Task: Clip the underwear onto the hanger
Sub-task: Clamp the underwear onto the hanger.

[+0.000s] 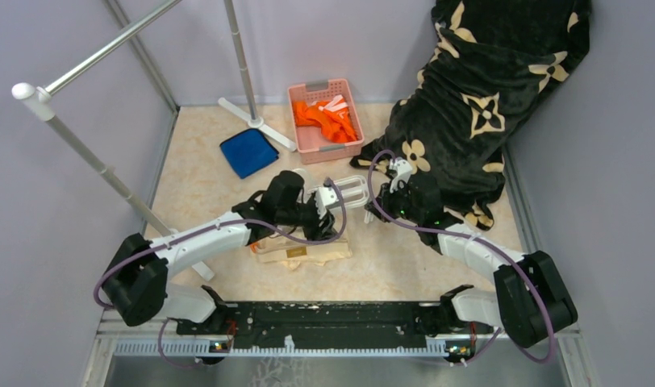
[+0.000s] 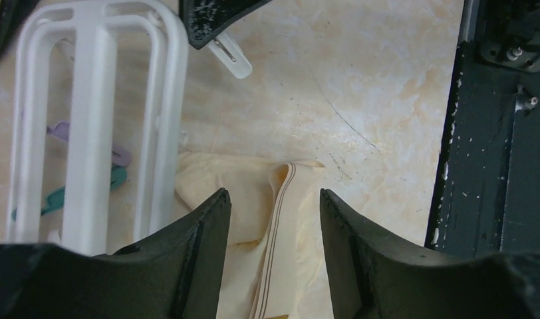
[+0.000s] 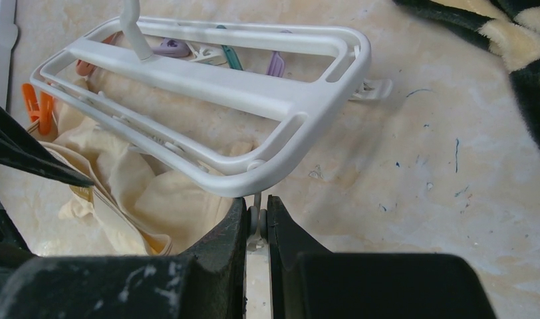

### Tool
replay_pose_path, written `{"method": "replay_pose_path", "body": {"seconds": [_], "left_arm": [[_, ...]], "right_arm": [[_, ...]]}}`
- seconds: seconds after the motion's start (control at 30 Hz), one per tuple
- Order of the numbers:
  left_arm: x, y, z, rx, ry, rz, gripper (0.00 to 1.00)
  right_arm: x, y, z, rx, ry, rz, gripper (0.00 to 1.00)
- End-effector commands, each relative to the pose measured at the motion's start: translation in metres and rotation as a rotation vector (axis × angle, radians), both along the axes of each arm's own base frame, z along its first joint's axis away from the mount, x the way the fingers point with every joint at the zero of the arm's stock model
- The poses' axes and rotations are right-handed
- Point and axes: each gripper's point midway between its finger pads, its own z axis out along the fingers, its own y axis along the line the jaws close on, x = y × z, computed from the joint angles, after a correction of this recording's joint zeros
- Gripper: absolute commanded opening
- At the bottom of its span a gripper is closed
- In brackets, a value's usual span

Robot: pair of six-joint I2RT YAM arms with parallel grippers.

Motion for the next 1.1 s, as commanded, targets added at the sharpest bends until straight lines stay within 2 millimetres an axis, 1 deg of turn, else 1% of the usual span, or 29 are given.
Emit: {"method": "replay_pose_path", "body": {"seconds": [0.0,0.07,0.17,0.23,0.33,0.4,0.47,0.6,0.7,0.83,0.93,1.0,1.07], "left_arm": [[-0.013,-0.004,-0.027,0.091,-0.077,-0.134,0.6],[-0.019,-0.001,-0.041,0.12,-0.08,-0.183,0.65],[-0.024,-0.001,-0.053,0.137,-0.098,-0.259,0.7],[-0.023,-0.003,-0.059,0.159,-0.093,-0.291,0.71],[-0.02,-0.001,-0.076,0.241,-0.052,-0.319,0.71],[-0.015,0.0,-0.084,0.279,-0.039,-0.312,0.71],[-0.012,-0.001,-0.087,0.286,-0.045,-0.31,0.71],[-0.01,-0.002,-0.083,0.265,-0.068,-0.287,0.7],[-0.012,0.001,-0.082,0.261,-0.06,-0.277,0.65],[-0.021,0.005,-0.082,0.248,-0.022,-0.26,0.55],[-0.027,0.009,-0.085,0.237,0.003,-0.246,0.52],[-0.028,0.011,-0.087,0.237,0.006,-0.228,0.49],[-0.027,0.011,-0.086,0.231,-0.001,-0.215,0.43]], "right_arm": [[0.012,0.007,0.024,0.051,-0.078,0.007,0.08],[0.012,0.008,0.025,0.053,-0.077,0.012,0.08],[0.013,0.008,0.025,0.054,-0.077,0.012,0.08],[0.013,0.009,0.024,0.055,-0.074,0.014,0.08],[0.012,0.01,0.024,0.058,-0.069,0.019,0.08],[0.011,0.01,0.025,0.063,-0.065,0.023,0.08],[0.01,0.011,0.024,0.064,-0.062,0.026,0.08],[0.01,0.011,0.024,0.064,-0.061,0.026,0.08],[0.009,0.011,0.022,0.064,-0.056,0.026,0.08],[0.01,0.011,0.022,0.064,-0.056,0.027,0.08],[0.01,0.012,0.022,0.066,-0.057,0.03,0.08],[0.011,0.012,0.023,0.068,-0.058,0.031,0.08],[0.01,0.012,0.022,0.069,-0.057,0.033,0.08]]}}
